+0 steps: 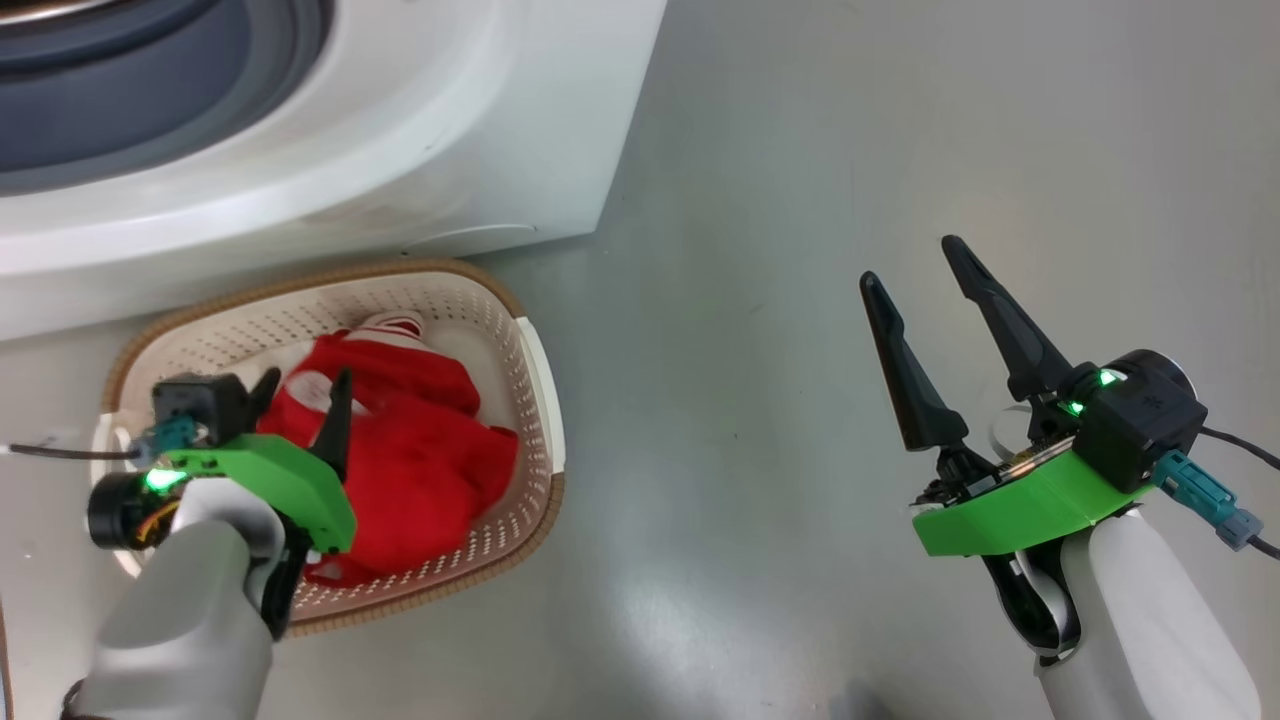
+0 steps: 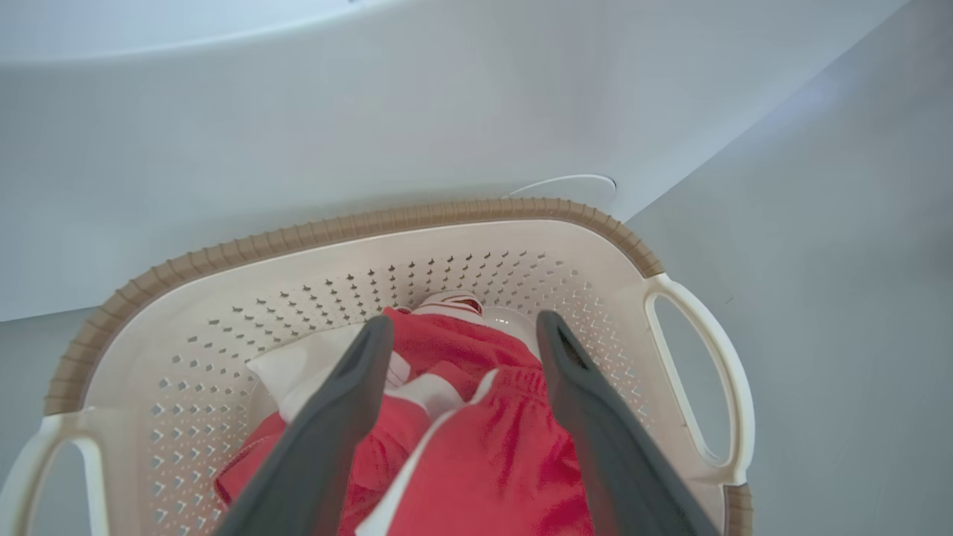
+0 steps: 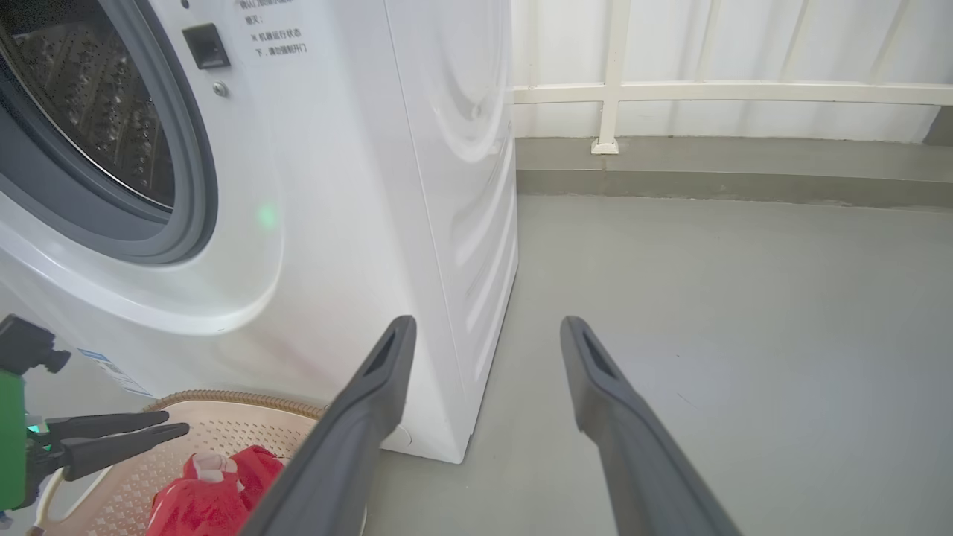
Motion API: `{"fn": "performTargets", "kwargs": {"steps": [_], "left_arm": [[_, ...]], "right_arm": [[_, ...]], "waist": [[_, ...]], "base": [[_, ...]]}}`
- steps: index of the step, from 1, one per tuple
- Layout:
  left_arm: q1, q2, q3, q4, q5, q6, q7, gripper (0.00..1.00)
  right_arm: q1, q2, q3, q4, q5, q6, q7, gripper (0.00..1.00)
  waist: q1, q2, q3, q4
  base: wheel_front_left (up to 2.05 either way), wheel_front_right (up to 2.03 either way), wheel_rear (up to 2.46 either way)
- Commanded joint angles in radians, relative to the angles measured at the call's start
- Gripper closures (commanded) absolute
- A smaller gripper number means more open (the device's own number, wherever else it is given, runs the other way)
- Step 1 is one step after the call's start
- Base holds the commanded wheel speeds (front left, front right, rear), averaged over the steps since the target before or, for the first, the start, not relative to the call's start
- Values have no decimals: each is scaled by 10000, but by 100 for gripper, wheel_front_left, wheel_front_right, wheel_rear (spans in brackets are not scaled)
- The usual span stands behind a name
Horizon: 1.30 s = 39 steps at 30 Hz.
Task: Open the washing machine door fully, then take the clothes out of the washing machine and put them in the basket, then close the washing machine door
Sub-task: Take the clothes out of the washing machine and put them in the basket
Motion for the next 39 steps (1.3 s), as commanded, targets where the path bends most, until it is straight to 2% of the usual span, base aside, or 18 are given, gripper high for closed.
{"fn": "performTargets", "kwargs": {"steps": [1, 13, 29, 39], "left_arm": [[335, 474, 362, -314, -81, -30, -84, 0], [1666, 561, 2202, -2395, 862, 18, -84, 0], [3581, -77, 4558, -5121, 2655, 2, -84, 0], [5125, -499, 5521, -7159, 3366, -18, -84, 0]], "right_arm": [[206, 3, 177, -175, 19, 16, -48, 0], [594, -184, 144, 23, 72, 16, -48, 0], [1359, -522, 105, 261, 207, 16, -48, 0], [1993, -637, -34, 348, 308, 16, -48, 0]], "waist": [[0, -1, -163, 96], [0, -1, -1249, 464], [0, -1, -2847, 744], [0, -1, -3747, 876]], "base": [[0, 0, 0], [0, 0, 0], [0, 0, 0], [0, 0, 0]]}}
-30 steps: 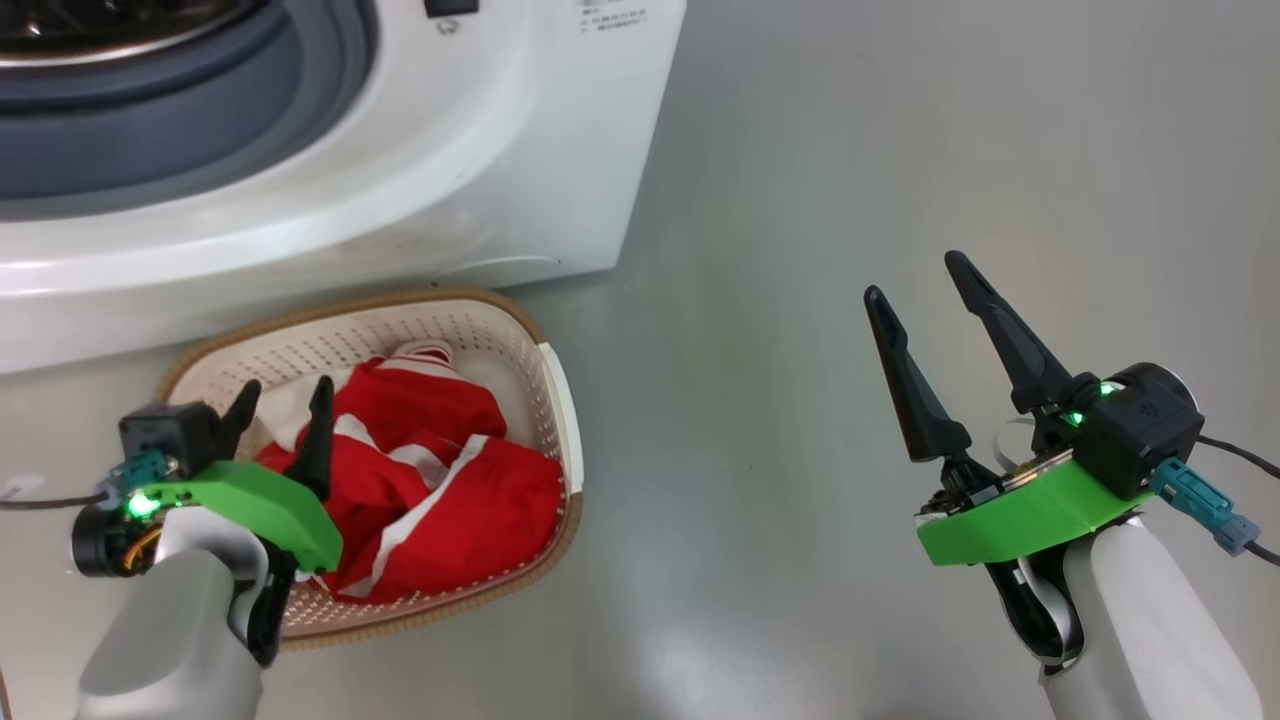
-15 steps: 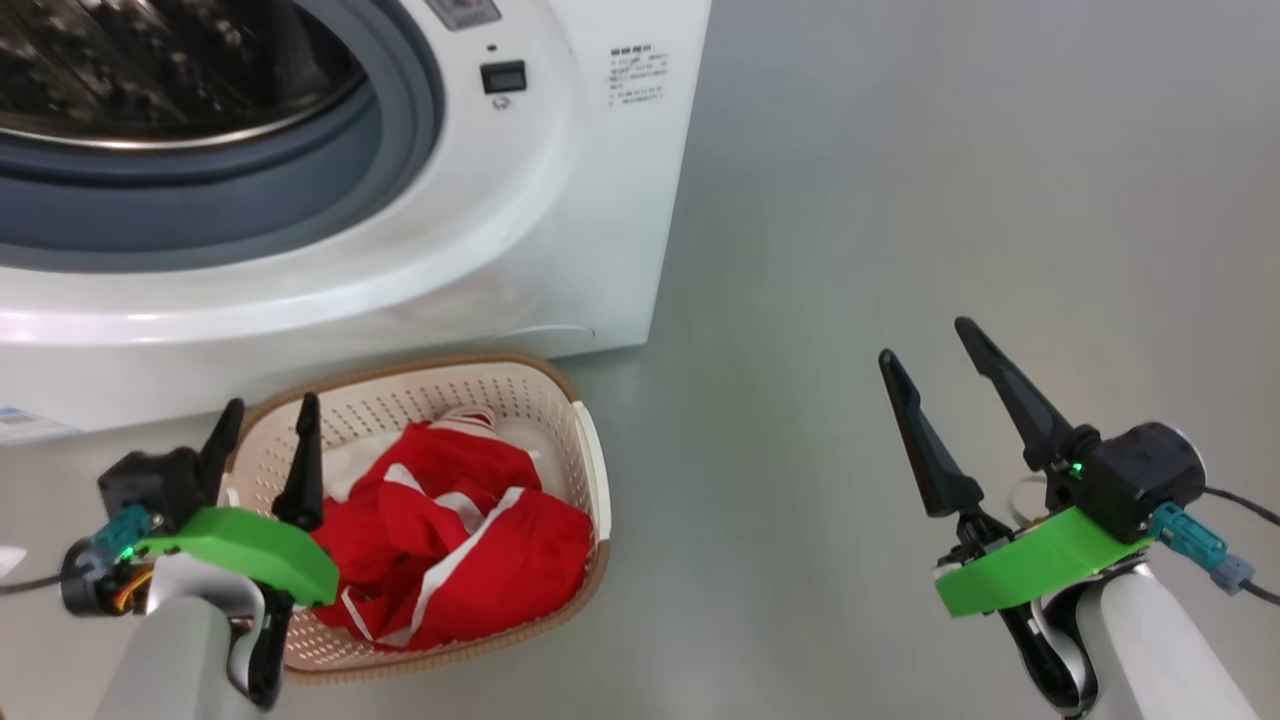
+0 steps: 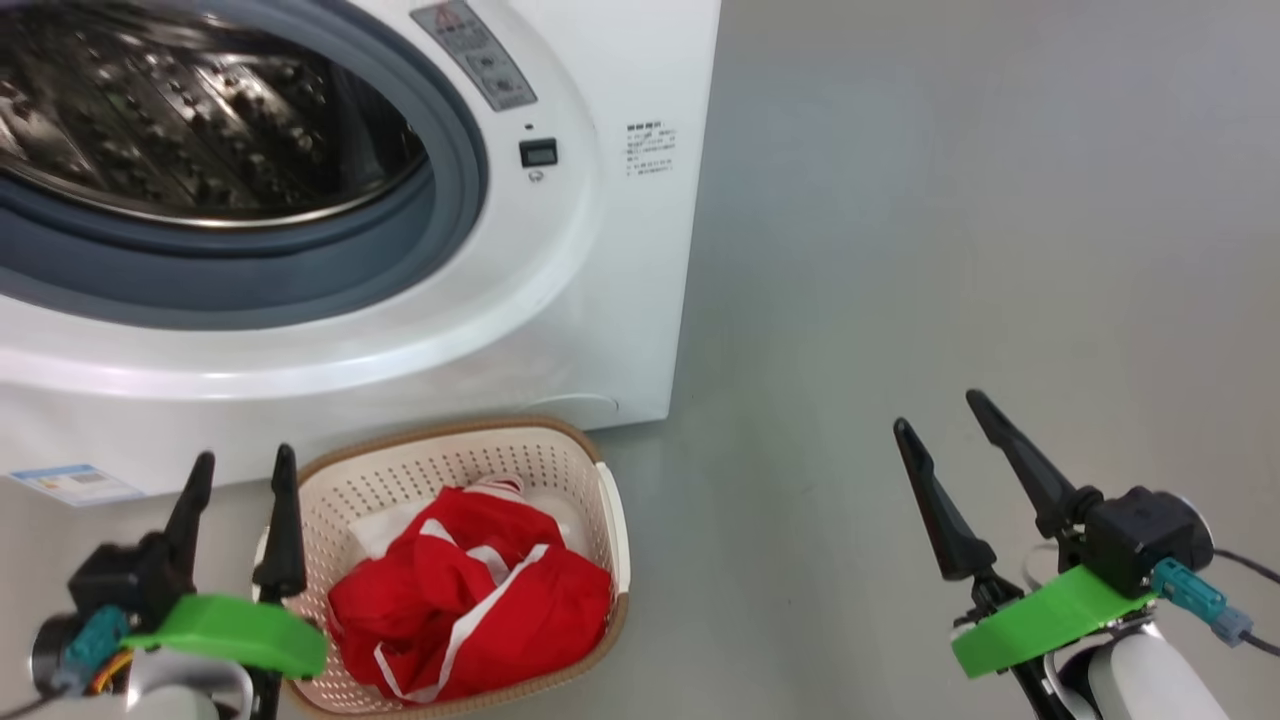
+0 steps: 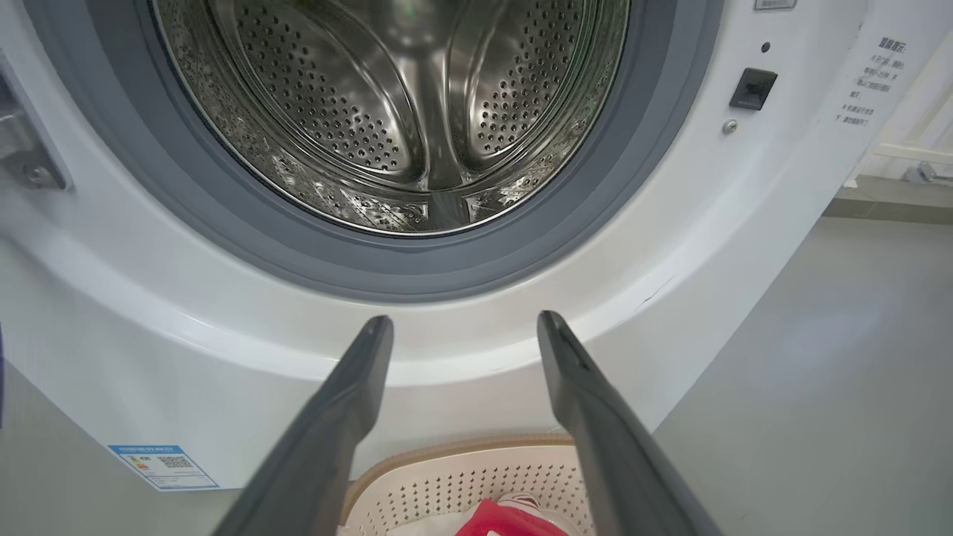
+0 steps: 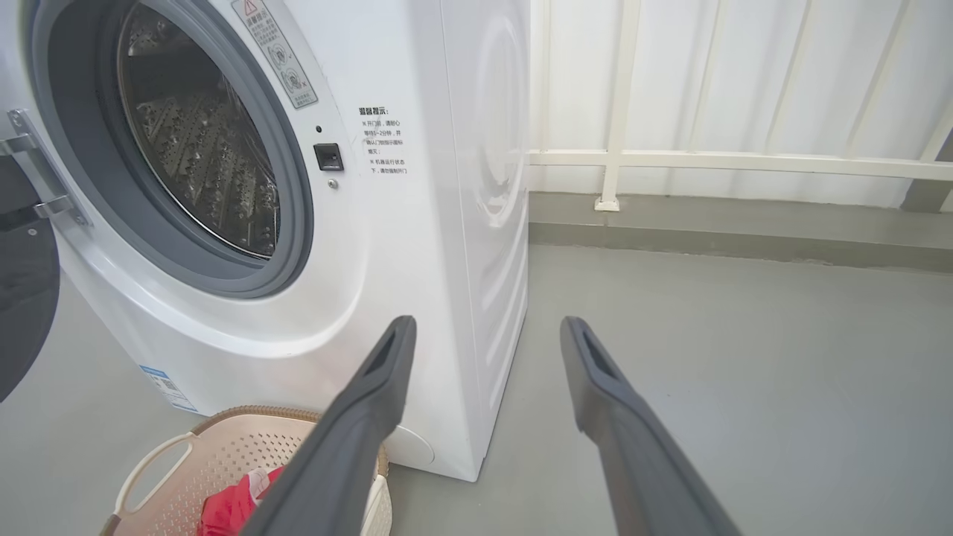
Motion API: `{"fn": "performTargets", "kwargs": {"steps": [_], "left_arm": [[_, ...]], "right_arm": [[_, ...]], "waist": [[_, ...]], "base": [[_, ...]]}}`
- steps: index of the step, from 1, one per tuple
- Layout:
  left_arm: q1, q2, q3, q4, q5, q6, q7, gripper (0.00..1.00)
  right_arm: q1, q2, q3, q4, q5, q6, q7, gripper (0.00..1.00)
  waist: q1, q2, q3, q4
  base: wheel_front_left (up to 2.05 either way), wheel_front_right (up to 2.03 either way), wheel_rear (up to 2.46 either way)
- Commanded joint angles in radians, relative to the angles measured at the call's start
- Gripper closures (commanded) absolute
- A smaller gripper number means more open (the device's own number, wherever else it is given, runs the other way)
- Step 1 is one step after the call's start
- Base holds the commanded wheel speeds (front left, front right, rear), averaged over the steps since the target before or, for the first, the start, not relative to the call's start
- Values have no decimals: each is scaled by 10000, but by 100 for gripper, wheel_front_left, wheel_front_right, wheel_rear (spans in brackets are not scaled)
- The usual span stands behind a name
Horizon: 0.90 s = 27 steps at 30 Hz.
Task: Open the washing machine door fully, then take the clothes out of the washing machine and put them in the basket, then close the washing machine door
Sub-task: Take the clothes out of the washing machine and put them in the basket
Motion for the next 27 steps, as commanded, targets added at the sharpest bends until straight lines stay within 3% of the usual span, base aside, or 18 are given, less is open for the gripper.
{"fn": "performTargets", "kwargs": {"steps": [1, 27], "left_arm": [[283, 160, 450, -515, 128, -20, -84, 0], [3981, -418, 1214, -3727, 316, -25, -84, 0]], "right_arm": [[211, -120, 129, -178, 215, 16, -48, 0], [1822, -537, -142, -133, 452, 16, -48, 0]], "waist": [[0, 0, -389, 73], [0, 0, -2077, 115]], "base": [[0, 0, 0], [0, 0, 0]]}}
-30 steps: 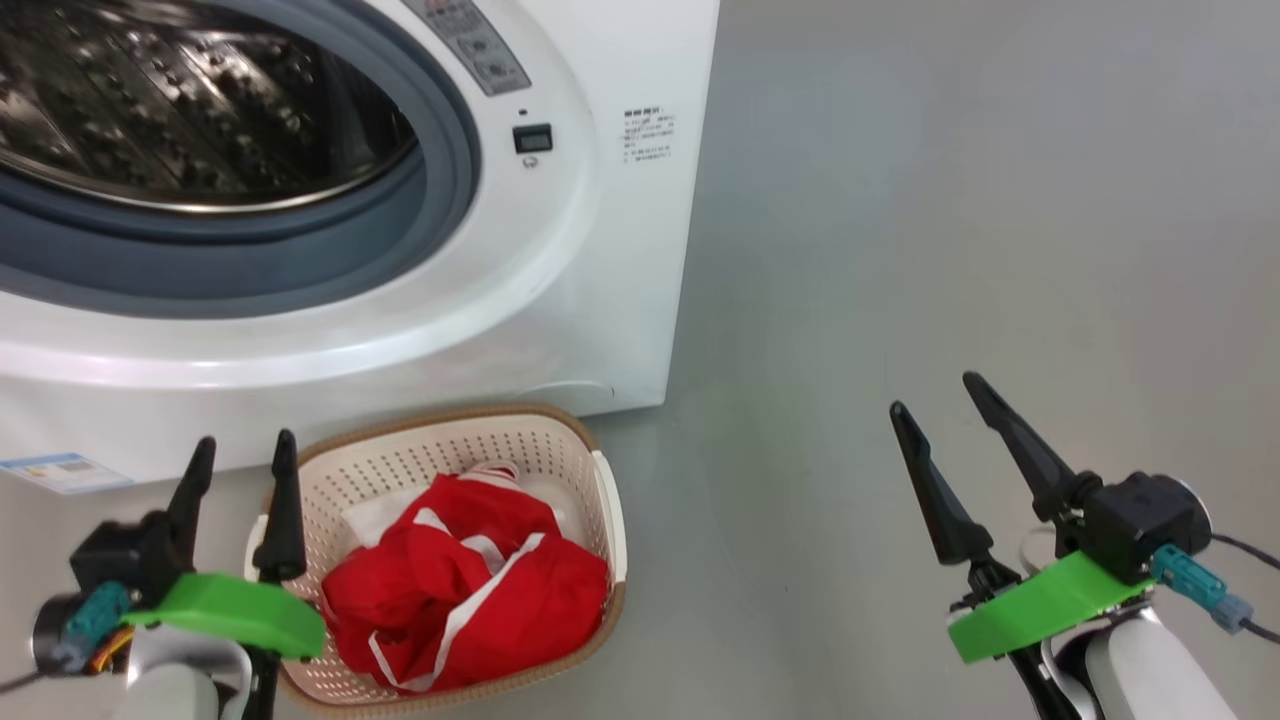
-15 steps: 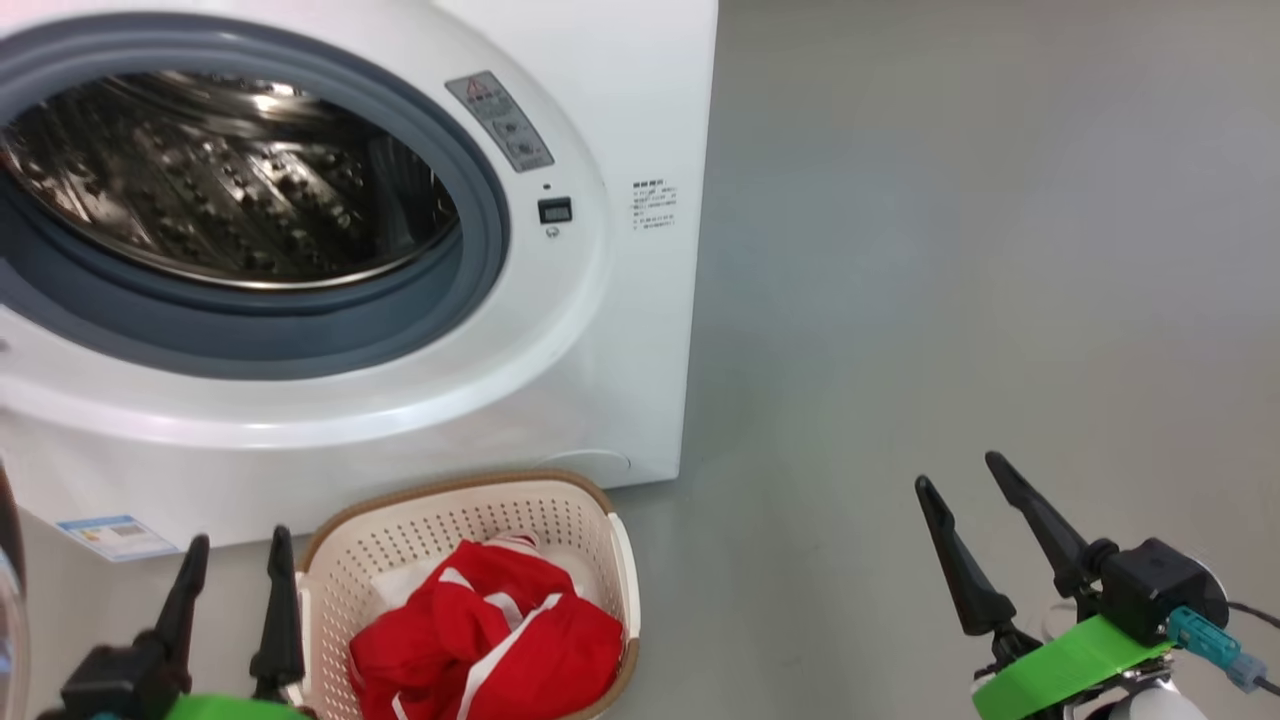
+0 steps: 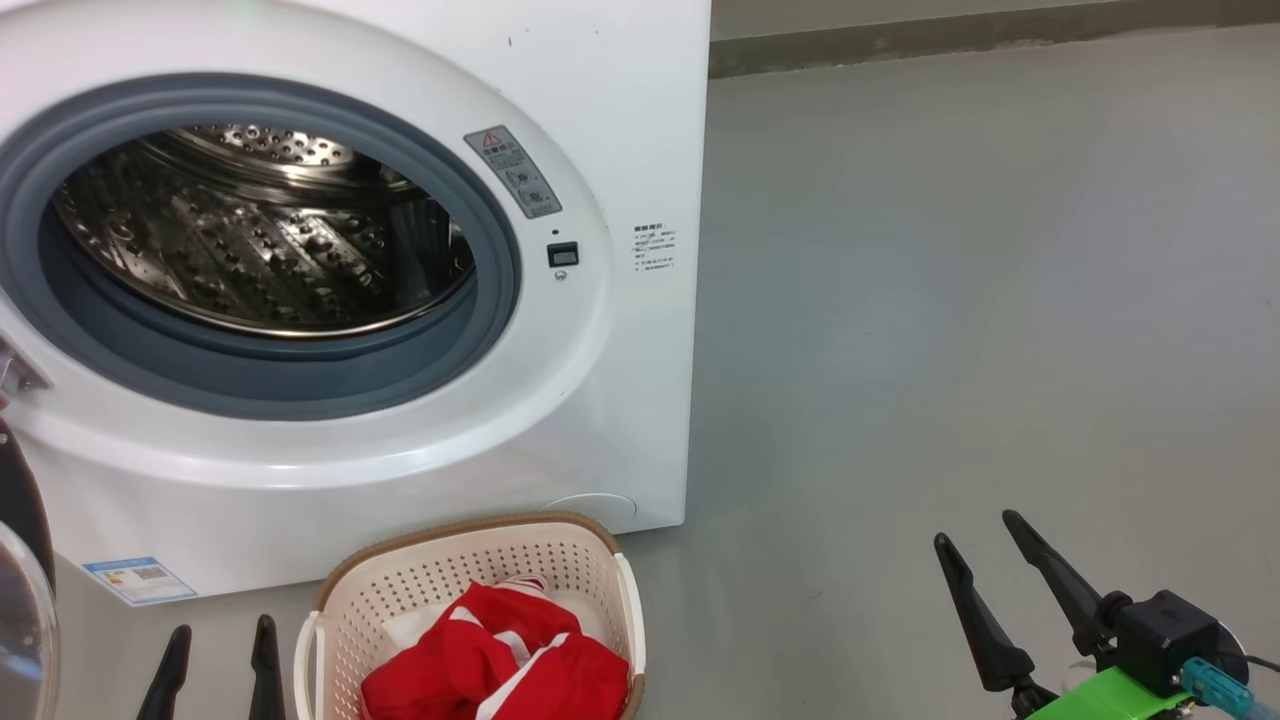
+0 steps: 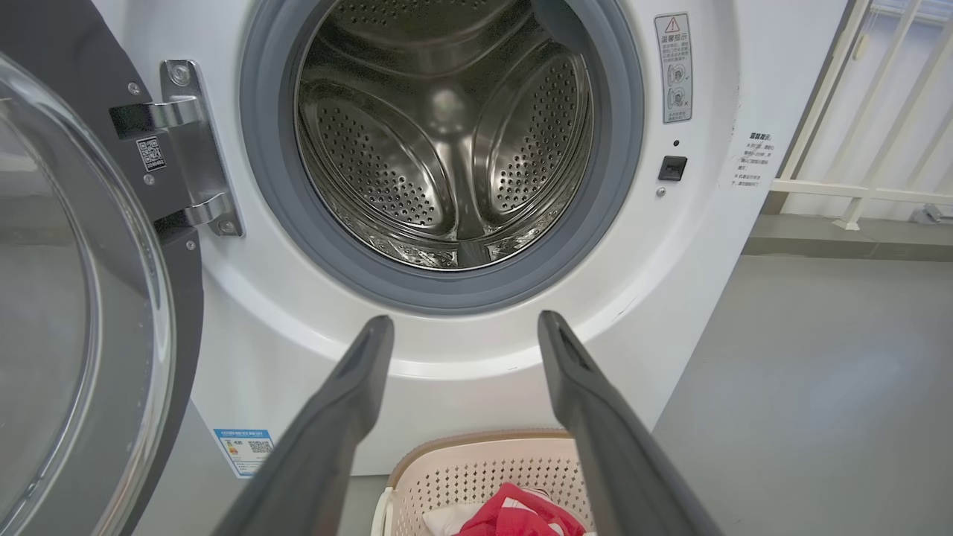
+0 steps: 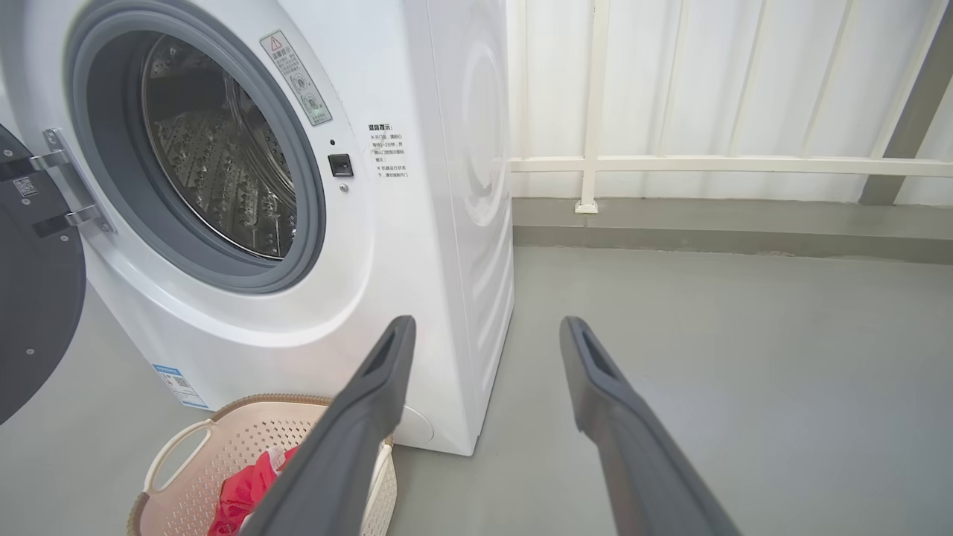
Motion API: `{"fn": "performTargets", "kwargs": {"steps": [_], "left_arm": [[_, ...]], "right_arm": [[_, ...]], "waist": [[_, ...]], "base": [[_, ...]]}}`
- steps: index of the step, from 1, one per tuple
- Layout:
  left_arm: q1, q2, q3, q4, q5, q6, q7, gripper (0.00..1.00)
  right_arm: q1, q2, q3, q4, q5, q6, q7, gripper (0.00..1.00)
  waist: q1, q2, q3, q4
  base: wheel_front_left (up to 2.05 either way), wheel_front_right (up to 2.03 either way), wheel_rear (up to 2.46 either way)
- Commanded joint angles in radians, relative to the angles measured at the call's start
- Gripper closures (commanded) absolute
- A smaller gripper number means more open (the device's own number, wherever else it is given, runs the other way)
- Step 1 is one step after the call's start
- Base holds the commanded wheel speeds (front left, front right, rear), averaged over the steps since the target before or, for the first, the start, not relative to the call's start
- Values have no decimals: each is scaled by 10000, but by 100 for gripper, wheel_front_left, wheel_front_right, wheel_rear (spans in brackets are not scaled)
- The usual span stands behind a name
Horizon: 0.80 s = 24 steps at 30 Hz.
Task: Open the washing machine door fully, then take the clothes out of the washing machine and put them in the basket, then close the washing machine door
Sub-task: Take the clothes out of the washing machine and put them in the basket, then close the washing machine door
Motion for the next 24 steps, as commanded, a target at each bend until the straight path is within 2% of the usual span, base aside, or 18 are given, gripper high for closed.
{"fn": "performTargets", "kwargs": {"steps": [1, 24], "left_arm": [[-135, 37, 367, -351, 25, -19, -82, 0], [-178, -13, 367, -629, 27, -7, -82, 0]], "right_arm": [[-30, -183, 99, -247, 32, 16, -48, 0], [-105, -46, -71, -343, -77, 16, -48, 0]], "waist": [[0, 0, -3, 0], [0, 0, 213, 37]], "base": [[0, 0, 0], [0, 0, 0]]}}
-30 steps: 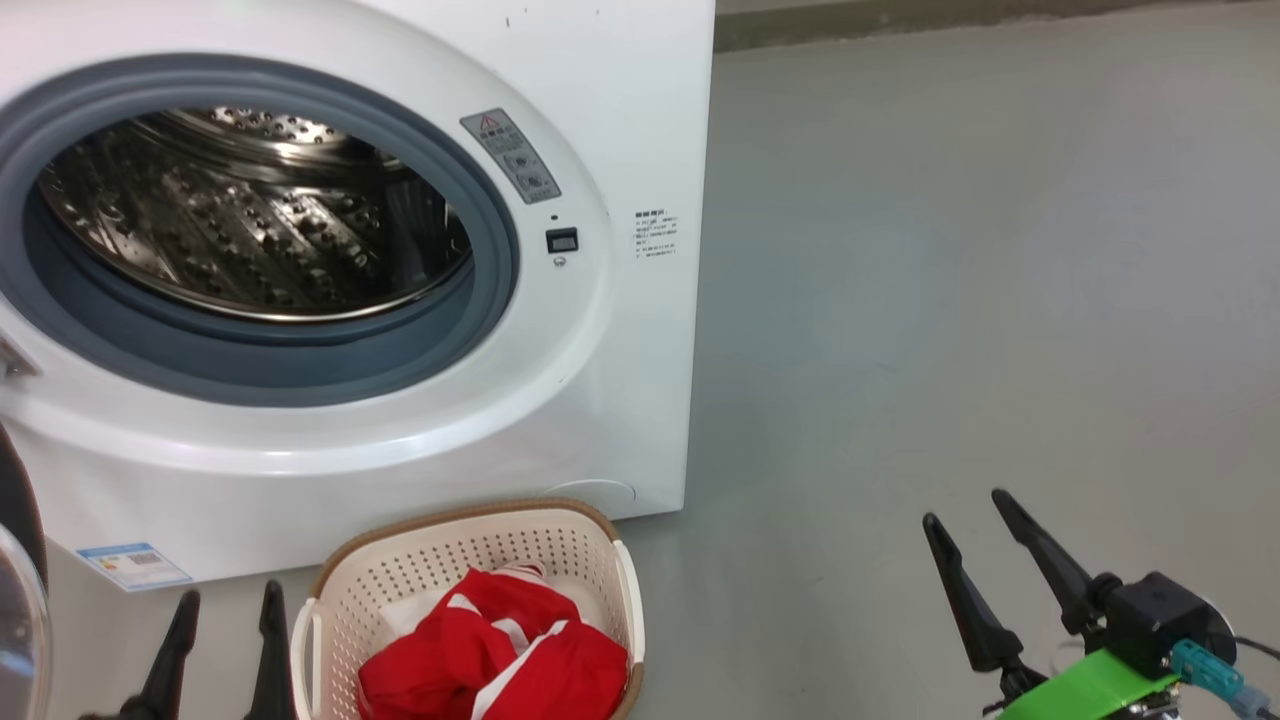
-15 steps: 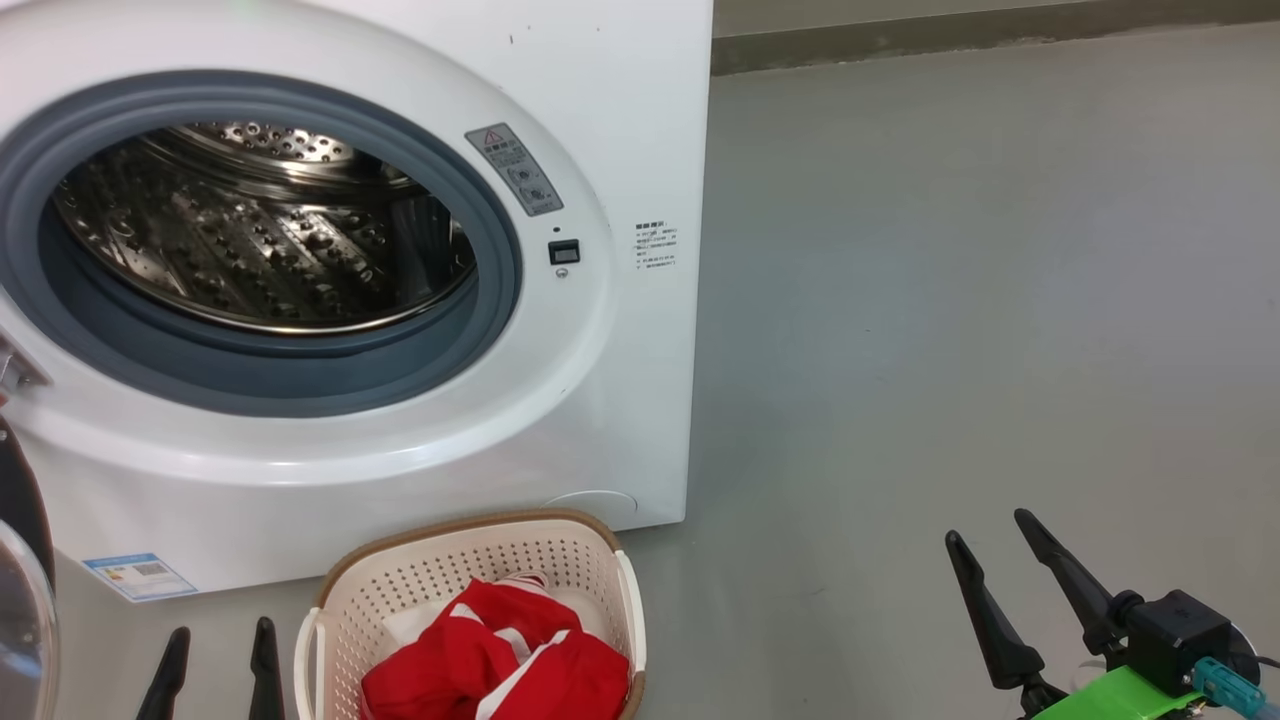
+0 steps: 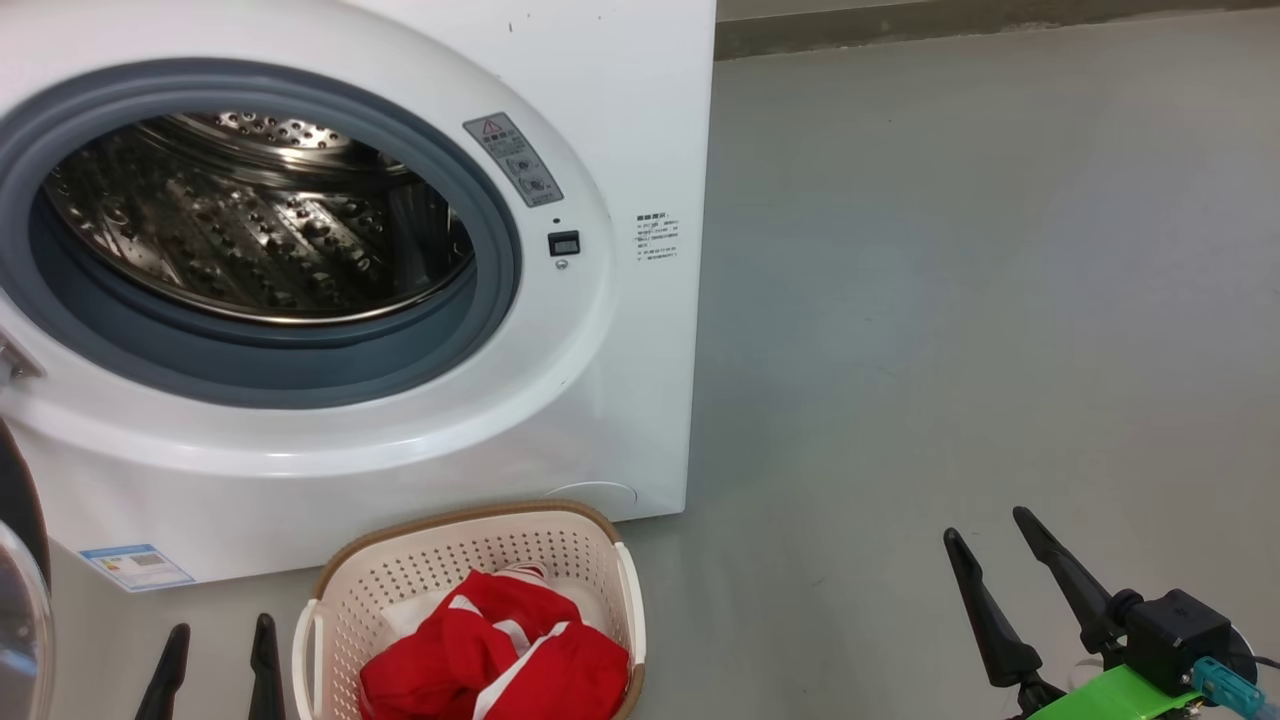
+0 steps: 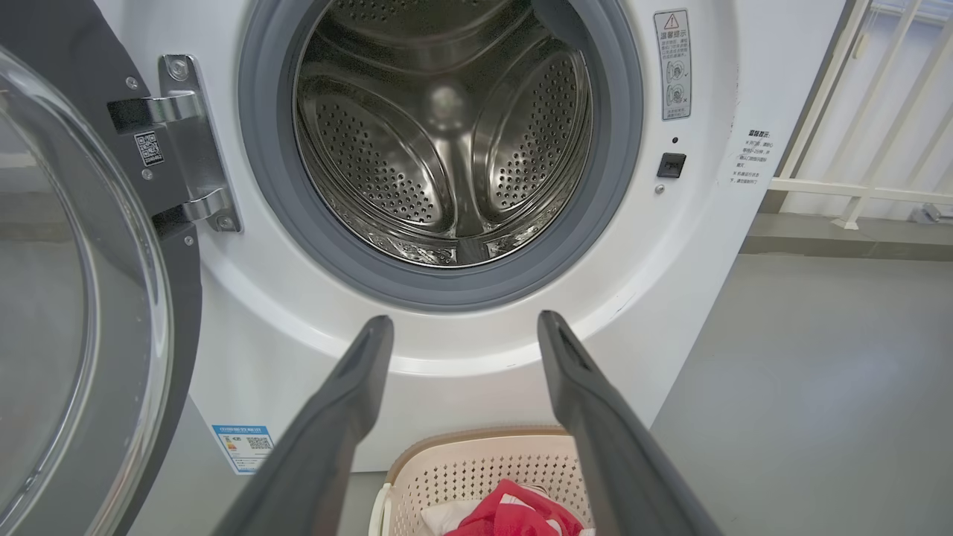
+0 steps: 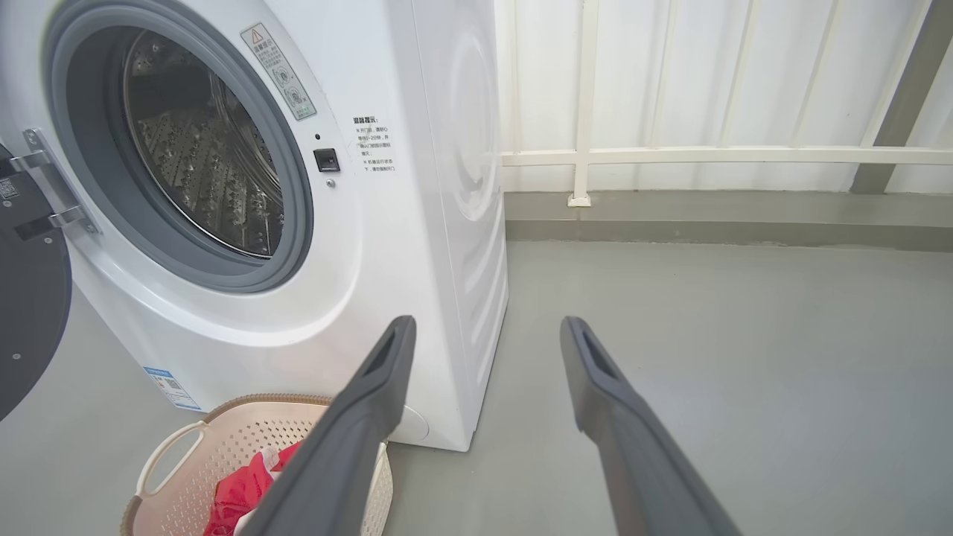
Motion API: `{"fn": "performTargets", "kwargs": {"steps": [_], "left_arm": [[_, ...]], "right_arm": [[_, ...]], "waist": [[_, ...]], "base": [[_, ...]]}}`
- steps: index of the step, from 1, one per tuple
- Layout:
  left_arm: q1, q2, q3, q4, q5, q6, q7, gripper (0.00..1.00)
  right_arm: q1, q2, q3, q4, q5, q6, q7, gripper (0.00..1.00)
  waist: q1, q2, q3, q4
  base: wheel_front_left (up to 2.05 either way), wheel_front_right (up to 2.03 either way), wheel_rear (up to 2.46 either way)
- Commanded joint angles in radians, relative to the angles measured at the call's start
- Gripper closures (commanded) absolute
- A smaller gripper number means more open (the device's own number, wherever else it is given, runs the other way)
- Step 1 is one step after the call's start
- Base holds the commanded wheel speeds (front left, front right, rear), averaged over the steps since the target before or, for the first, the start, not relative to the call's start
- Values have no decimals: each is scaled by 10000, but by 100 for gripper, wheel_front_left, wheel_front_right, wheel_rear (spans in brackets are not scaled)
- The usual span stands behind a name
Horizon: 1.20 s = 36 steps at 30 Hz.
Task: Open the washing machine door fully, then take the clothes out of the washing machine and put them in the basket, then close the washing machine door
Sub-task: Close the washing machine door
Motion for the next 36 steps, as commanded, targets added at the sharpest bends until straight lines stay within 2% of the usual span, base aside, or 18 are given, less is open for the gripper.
{"fn": "performTargets", "kwargs": {"steps": [1, 9, 24, 36], "left_arm": [[-356, 46, 360, -286, 51, -9, -82, 0], [-367, 45, 386, -287, 92, -5, -82, 0], [-417, 44, 369, -288, 131, -1, -82, 0], [-390, 43, 300, -324, 108, -9, -82, 0]], "right_arm": [[-164, -127, 169, -271, -71, 16, -48, 0], [-169, -111, 140, -307, -90, 16, -48, 0], [-255, -122, 98, -320, -80, 16, -48, 0], [-230, -110, 68, -307, -93, 16, -48, 0]], "waist": [[0, 0, 13, 5], [0, 0, 72, 17], [0, 0, 156, 19], [0, 0, 90, 50]], "base": [[0, 0, 0], [-32, 25, 7], [-125, 92, 33], [-11, 11, 0]]}}
